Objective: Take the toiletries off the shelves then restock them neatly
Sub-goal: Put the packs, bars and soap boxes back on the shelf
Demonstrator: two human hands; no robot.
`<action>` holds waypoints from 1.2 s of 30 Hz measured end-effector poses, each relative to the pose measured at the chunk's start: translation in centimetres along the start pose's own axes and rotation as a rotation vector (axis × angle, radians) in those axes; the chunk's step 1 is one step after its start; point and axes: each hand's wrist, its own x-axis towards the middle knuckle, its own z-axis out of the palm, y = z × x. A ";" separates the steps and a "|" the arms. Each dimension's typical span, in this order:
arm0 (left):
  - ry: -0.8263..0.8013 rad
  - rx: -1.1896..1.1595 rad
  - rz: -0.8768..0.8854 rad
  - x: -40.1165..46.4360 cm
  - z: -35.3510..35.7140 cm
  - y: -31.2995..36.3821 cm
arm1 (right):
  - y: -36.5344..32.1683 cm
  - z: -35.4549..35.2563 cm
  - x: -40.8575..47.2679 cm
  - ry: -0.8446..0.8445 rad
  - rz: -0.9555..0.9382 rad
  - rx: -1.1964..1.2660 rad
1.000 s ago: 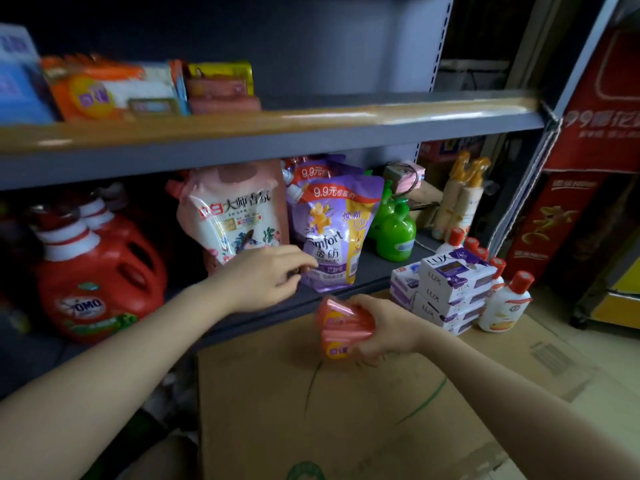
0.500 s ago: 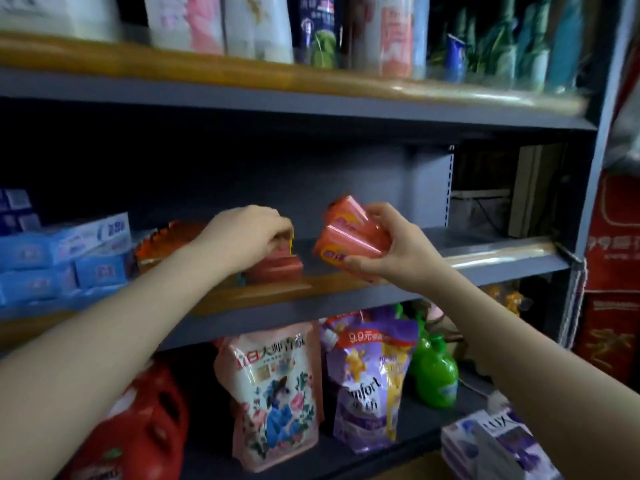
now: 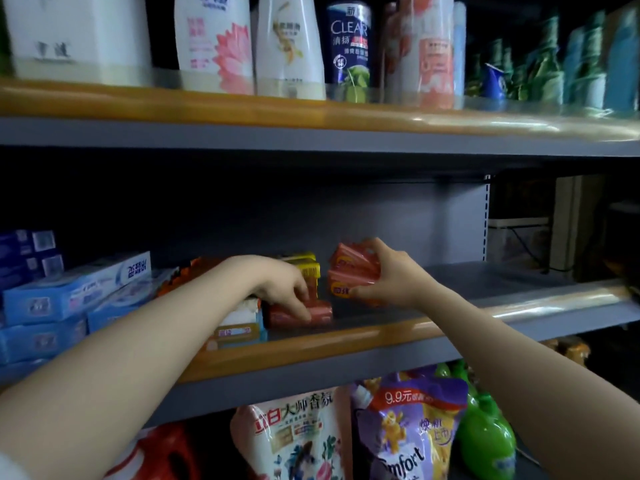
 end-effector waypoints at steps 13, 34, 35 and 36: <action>0.154 0.066 0.037 0.9 -0.1 -1.3 | 1.9 0.9 0.5 -0.046 0.016 0.480; 0.522 -0.071 0.163 -2.8 -0.3 -2.8 | -5.0 3.3 2.2 -0.374 -0.033 -0.148; 0.539 -0.069 0.177 -3.7 -0.3 -2.7 | -5.1 3.4 2.3 -0.370 0.003 -0.127; 0.561 -0.064 0.189 -4.6 -0.2 -2.6 | -5.1 3.4 2.3 -0.403 0.042 -0.056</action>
